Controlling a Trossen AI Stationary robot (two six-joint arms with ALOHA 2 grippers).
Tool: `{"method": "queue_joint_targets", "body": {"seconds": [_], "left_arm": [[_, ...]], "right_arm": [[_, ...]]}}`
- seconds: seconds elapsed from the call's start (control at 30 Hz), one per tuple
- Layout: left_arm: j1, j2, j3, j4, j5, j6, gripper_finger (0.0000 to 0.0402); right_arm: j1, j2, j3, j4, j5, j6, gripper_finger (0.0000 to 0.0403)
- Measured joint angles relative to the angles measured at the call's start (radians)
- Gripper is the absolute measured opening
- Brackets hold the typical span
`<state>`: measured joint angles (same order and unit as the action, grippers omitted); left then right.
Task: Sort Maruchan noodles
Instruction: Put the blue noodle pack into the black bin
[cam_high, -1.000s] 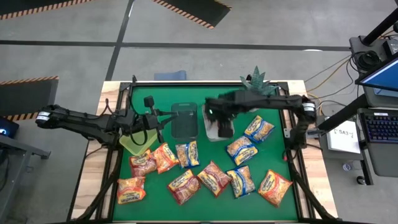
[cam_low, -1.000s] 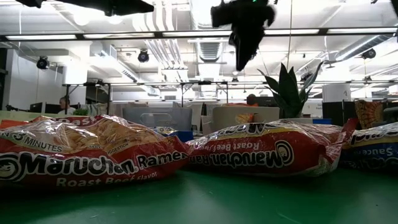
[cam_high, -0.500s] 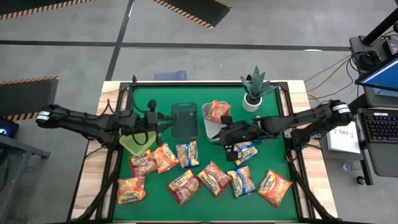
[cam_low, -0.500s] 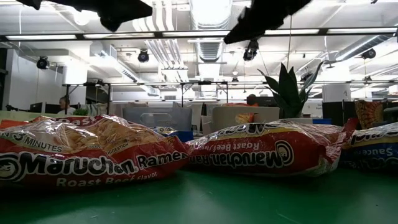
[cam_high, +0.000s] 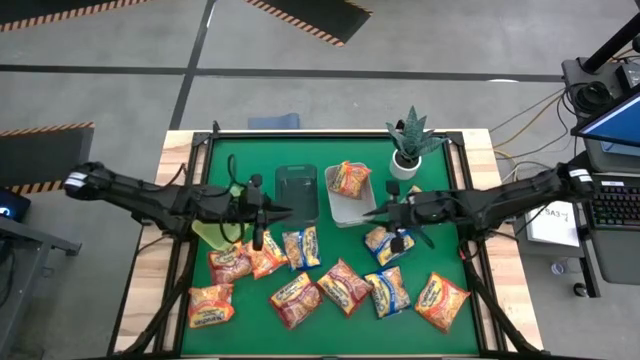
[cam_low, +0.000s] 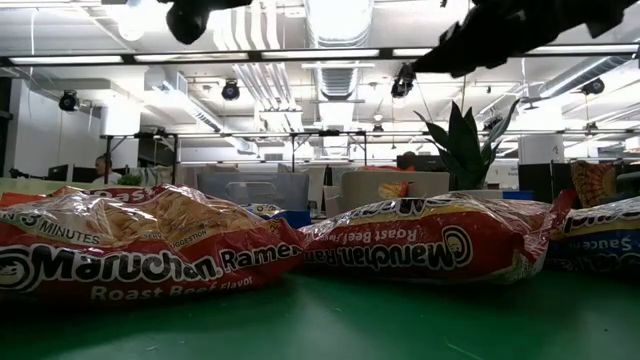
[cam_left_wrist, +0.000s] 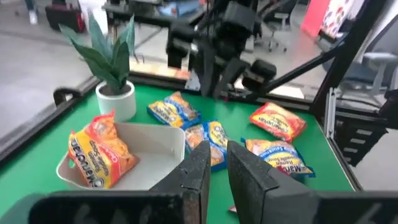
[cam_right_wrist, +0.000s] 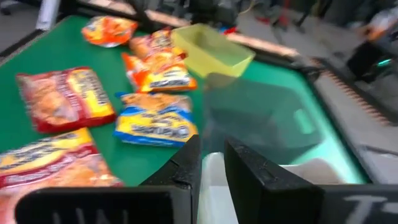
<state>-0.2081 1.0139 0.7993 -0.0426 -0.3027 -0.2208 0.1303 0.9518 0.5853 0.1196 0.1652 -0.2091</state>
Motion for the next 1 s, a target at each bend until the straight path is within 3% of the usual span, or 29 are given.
{"method": "queue_joint_targets", "body": {"seconds": [0.3, 0.43, 0.67, 1.0], "left_arm": [[-0.029, 0.208, 0.261, -0.466, 0.014, -0.183, 0.0037], [-0.051, 0.315, 0.329, -0.59, 0.095, -0.23, 0.0037], [-0.076, 0.497, 0.387, -0.609, 0.198, -0.219, 0.0037], [-0.077, 0.674, 0.492, -0.63, 0.211, -0.227, 0.0049]], "right_arm": [[0.0, -0.128, -0.03, -0.009, 0.019, -0.057, 0.0052], [0.0, -0.136, -0.048, -0.01, 0.018, -0.078, 0.0052], [0.0, -0.133, -0.058, -0.013, 0.019, -0.105, 0.0052], [0.0, -0.133, -0.059, -0.053, 0.02, -0.106, 0.0052]]}}
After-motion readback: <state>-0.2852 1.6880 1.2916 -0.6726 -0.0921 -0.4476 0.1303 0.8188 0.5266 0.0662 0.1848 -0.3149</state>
